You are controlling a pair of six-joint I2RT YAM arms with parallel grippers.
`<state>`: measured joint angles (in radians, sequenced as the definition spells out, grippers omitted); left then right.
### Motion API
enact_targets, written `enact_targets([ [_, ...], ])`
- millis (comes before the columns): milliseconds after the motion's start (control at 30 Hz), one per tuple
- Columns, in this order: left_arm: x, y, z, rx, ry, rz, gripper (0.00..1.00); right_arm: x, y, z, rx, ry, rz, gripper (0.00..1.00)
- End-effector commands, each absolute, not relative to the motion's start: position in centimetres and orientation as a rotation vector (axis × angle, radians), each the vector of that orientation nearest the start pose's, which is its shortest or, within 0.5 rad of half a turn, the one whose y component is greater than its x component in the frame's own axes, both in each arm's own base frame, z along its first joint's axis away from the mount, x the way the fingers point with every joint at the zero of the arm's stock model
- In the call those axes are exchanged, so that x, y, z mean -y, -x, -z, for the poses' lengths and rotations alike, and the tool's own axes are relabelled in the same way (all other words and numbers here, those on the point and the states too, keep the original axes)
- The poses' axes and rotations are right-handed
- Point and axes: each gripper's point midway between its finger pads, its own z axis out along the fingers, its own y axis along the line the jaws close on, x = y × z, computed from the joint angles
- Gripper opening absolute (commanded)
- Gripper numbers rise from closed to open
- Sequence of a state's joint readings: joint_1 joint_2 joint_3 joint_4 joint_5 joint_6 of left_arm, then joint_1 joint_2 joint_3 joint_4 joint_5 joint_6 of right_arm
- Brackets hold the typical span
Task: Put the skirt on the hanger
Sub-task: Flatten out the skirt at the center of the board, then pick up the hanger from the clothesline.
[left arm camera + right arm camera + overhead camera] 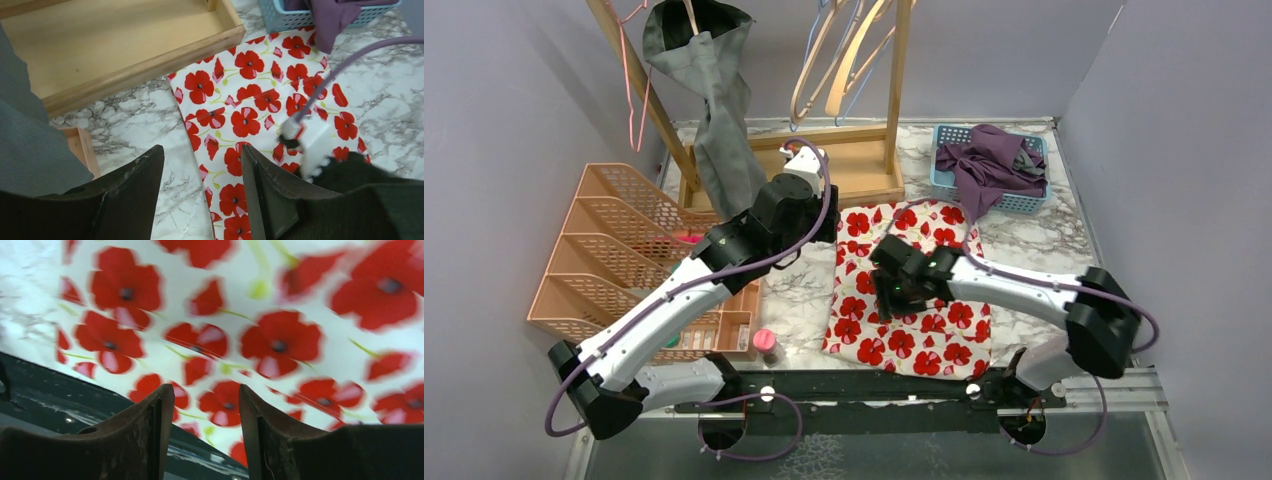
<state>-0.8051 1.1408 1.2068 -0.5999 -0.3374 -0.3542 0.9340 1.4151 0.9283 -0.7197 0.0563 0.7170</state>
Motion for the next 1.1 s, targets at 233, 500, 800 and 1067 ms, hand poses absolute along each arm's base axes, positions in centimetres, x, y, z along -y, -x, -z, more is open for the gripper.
enact_targets([
  [233,17.4,-24.3,-38.8,-1.722,-0.247,0.433,0.60,-32.9,-12.2,-1.2,-2.819,0.788,-0.300,0.58],
  [500,15.2,-25.3,-43.3,-1.607,-0.172,0.333,0.61,-31.8,-5.0,-0.4,-2.937,1.034,-0.506,0.58],
  [800,16.6,-26.8,-44.5,-1.597,-0.178,0.320,0.67,-33.8,-7.7,-5.2,-2.747,0.921,-0.589,0.59],
  [1067,17.2,-29.3,-48.6,-1.560,-0.131,0.254,0.70,-34.9,-17.5,-12.7,-2.467,0.464,-0.538,0.58],
])
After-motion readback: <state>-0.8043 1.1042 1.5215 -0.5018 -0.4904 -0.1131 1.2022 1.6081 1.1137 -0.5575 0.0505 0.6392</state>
